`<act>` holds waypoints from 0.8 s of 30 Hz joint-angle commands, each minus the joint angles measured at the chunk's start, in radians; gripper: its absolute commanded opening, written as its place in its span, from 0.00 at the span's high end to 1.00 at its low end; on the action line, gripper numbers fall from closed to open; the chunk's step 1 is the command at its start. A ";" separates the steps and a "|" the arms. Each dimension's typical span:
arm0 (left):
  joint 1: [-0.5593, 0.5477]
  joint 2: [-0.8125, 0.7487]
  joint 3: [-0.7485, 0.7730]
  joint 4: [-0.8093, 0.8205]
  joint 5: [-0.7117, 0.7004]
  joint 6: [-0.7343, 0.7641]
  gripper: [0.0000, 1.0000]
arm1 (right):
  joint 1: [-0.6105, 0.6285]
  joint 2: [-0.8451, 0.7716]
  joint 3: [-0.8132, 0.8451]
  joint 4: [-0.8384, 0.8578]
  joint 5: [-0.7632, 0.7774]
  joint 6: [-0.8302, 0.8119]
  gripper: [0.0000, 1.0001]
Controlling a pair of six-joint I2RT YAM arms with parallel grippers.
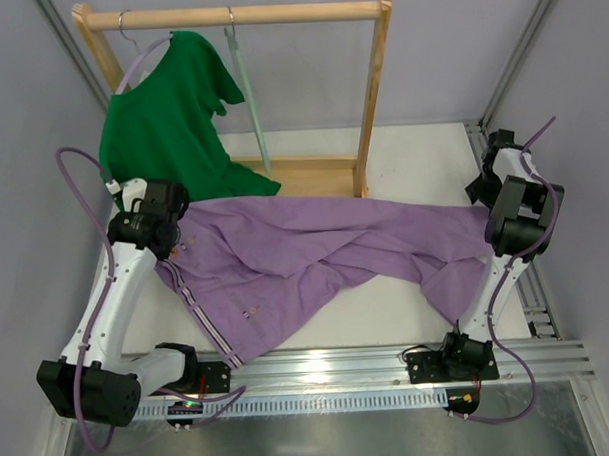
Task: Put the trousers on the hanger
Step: Fold the trousers
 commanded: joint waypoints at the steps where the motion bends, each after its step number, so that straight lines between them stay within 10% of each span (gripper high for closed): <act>1: 0.014 -0.027 0.009 0.033 -0.037 0.017 1.00 | -0.002 0.041 0.043 -0.011 0.049 0.000 0.34; 15: 0.020 -0.041 0.000 0.044 -0.020 0.011 1.00 | 0.020 0.032 0.000 0.009 0.081 -0.031 0.77; 24: 0.020 -0.041 0.009 0.045 -0.008 0.019 1.00 | 0.020 -0.033 -0.087 0.016 0.066 -0.023 0.64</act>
